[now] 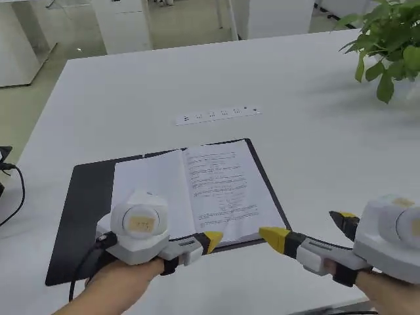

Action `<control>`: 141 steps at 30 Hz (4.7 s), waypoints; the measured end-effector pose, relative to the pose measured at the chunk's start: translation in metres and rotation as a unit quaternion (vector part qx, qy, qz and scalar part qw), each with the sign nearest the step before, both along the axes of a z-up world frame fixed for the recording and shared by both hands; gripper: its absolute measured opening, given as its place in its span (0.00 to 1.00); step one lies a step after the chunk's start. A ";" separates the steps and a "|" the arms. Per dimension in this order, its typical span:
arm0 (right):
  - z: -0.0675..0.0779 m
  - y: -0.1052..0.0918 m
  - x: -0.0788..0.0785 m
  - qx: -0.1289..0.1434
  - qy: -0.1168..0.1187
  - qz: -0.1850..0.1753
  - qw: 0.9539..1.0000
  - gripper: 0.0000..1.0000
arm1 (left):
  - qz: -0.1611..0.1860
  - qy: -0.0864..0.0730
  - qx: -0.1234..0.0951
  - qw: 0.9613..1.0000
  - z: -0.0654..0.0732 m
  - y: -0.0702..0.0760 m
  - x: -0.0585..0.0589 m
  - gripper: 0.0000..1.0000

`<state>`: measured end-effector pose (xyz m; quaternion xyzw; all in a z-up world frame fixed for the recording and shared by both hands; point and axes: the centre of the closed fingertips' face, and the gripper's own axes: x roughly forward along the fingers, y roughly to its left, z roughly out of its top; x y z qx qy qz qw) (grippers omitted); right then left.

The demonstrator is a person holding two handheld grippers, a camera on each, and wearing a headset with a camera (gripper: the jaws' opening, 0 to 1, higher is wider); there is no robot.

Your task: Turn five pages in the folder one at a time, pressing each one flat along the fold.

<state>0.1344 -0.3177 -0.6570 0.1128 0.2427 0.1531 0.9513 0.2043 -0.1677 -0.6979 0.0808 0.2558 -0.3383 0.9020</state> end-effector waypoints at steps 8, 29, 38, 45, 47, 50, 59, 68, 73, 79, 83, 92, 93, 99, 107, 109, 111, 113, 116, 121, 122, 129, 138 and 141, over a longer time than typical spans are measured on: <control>0.002 -0.004 0.000 0.007 0.003 -0.011 1.000 0.90 | -0.032 0.008 0.001 0.999 -0.021 -0.045 0.014 0.77; -0.002 -0.036 0.007 0.015 0.016 -0.045 0.999 0.86 | -0.009 0.041 0.019 0.999 -0.082 -0.101 0.033 0.53; -0.011 -0.033 0.012 0.019 0.025 -0.043 0.999 0.84 | -0.007 0.009 0.021 1.000 -0.084 -0.103 0.035 0.47; -0.015 -0.029 0.016 0.020 0.032 -0.033 0.999 0.83 | -0.008 -0.016 0.008 1.000 -0.084 -0.098 0.038 0.23; -0.016 -0.028 0.017 0.021 0.033 -0.032 0.999 0.82 | -0.017 -0.022 0.004 1.000 -0.085 -0.099 0.037 0.22; -0.018 -0.027 0.020 0.024 0.035 -0.031 0.999 0.82 | -0.022 -0.026 0.007 0.999 -0.084 -0.099 0.038 0.21; -0.023 -0.014 0.031 0.035 0.039 -0.014 0.999 0.78 | -0.017 -0.028 -0.001 0.999 -0.084 -0.098 0.039 0.15; -0.042 -0.001 0.054 0.034 0.056 0.015 0.998 0.73 | 0.007 -0.025 -0.009 1.000 -0.086 -0.088 0.048 0.00; -0.059 0.005 0.067 0.032 0.067 0.032 0.997 0.70 | 0.010 -0.026 -0.010 1.000 -0.086 -0.089 0.048 0.00; -0.072 0.004 0.090 0.052 0.062 0.037 0.996 0.62 | 0.010 -0.028 -0.015 0.999 -0.086 -0.090 0.048 0.00; -0.077 0.003 0.105 0.072 0.061 0.038 0.995 0.54 | 0.010 -0.028 -0.017 0.999 -0.085 -0.091 0.048 0.00; -0.096 0.006 0.115 0.086 0.089 0.041 0.992 0.43 | 0.015 -0.025 -0.023 0.999 -0.085 -0.090 0.048 0.00; -0.098 0.007 0.115 0.087 0.092 0.042 0.991 0.39 | 0.016 -0.025 -0.024 0.999 -0.085 -0.090 0.048 0.00; -0.104 0.004 0.113 0.089 0.101 0.034 0.990 0.31 | 0.018 -0.023 -0.028 0.999 -0.084 -0.089 0.048 0.00; -0.104 -0.004 0.114 0.103 0.112 0.017 0.988 0.18 | 0.019 -0.023 -0.028 0.999 -0.084 -0.089 0.049 0.00; -0.104 -0.006 0.113 0.113 0.117 0.011 0.987 0.12 | 0.019 -0.021 -0.028 0.999 -0.084 -0.089 0.049 0.00; -0.104 -0.007 0.113 0.117 0.122 0.007 0.986 0.05 | 0.019 -0.020 -0.028 0.999 -0.084 -0.089 0.049 0.00; -0.104 -0.008 0.113 0.125 0.126 0.003 0.984 0.02 | 0.019 -0.019 -0.028 0.999 -0.084 -0.089 0.049 0.00; -0.104 -0.006 0.112 0.137 0.134 -0.001 0.981 0.00 | 0.021 -0.015 -0.030 0.999 -0.084 -0.089 0.049 0.00; -0.099 -0.006 0.114 0.154 0.144 -0.020 0.977 0.00 | 0.018 0.006 -0.044 0.999 -0.081 -0.089 0.047 0.02; -0.097 -0.006 0.114 0.160 0.145 -0.021 0.976 0.00 | 0.015 0.008 -0.040 0.999 -0.080 -0.088 0.046 0.02; -0.077 0.003 0.114 0.194 0.141 -0.028 0.970 0.00 | 0.015 0.018 -0.030 0.999 -0.066 -0.059 0.037 0.09; -0.038 0.035 0.116 0.223 0.114 -0.012 0.968 0.00 | 0.033 0.004 -0.051 0.998 -0.028 -0.011 0.024 0.17; -0.025 0.047 0.117 0.233 0.107 -0.005 0.967 0.00 | 0.039 -0.001 -0.050 0.998 -0.020 0.007 0.018 0.18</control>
